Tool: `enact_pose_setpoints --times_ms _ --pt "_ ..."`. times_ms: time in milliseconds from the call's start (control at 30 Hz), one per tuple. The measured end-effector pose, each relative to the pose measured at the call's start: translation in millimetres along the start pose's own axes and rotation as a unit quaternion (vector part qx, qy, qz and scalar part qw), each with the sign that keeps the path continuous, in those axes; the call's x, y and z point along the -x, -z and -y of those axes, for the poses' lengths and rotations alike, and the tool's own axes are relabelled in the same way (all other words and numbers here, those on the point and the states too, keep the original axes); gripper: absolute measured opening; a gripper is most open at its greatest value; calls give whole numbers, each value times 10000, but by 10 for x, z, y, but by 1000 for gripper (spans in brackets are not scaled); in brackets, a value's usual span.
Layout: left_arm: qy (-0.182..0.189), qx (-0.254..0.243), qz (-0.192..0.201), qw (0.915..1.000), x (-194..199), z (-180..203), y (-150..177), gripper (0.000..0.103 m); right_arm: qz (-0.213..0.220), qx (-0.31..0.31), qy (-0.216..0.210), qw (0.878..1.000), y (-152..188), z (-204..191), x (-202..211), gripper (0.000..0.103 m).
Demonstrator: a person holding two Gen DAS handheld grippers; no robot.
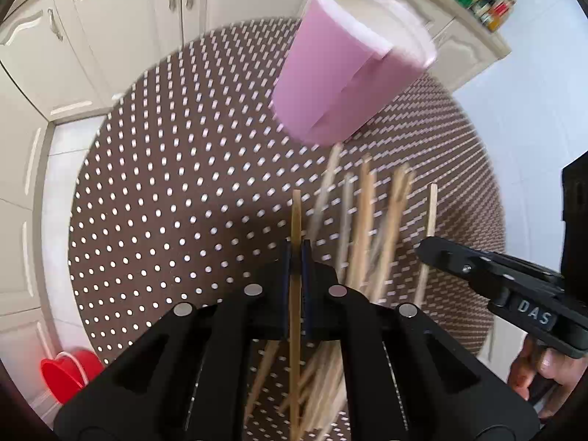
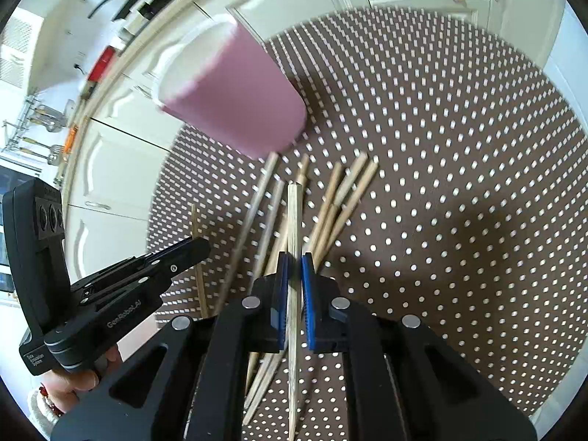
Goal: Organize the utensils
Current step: 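Lower the right gripper onto the chopsticks and close on one chopstick, then lift the chopstick with the right gripper and drop it into the pink cup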
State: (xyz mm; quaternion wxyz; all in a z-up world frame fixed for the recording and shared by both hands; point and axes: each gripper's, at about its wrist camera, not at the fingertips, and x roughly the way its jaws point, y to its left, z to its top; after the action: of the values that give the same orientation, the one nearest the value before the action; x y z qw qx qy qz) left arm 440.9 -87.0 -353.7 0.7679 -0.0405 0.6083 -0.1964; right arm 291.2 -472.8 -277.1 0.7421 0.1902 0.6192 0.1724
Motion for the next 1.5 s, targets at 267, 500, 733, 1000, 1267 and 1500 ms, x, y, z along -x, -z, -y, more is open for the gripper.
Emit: enact_pose_setpoints --times_ms 267,500,733,1000,1267,1500 --pt "222 -382 672 9968 670 358 -101 6 570 400 -212 9973 -93 -164 628 6" --pt "336 -518 1268 9900 1218 590 -158 6 1023 869 -310 9905 -94 -464 1053 6" --pt "361 -599 1908 9791 1651 765 -223 6 1701 1228 -282 9773 -174 -732 1510 6" --pt "322 -532 2708 9606 2145 839 -367 6 2730 1660 -70 9476 -544 -1015 1900 6" --pt "159 -223 3223 9462 2325 756 -564 6 3236 2034 148 9240 -783 -1177 1873 6" --pt "24 -129 3074 9515 2126 692 -694 6 3233 2151 275 9211 -866 -1177 1601 6"
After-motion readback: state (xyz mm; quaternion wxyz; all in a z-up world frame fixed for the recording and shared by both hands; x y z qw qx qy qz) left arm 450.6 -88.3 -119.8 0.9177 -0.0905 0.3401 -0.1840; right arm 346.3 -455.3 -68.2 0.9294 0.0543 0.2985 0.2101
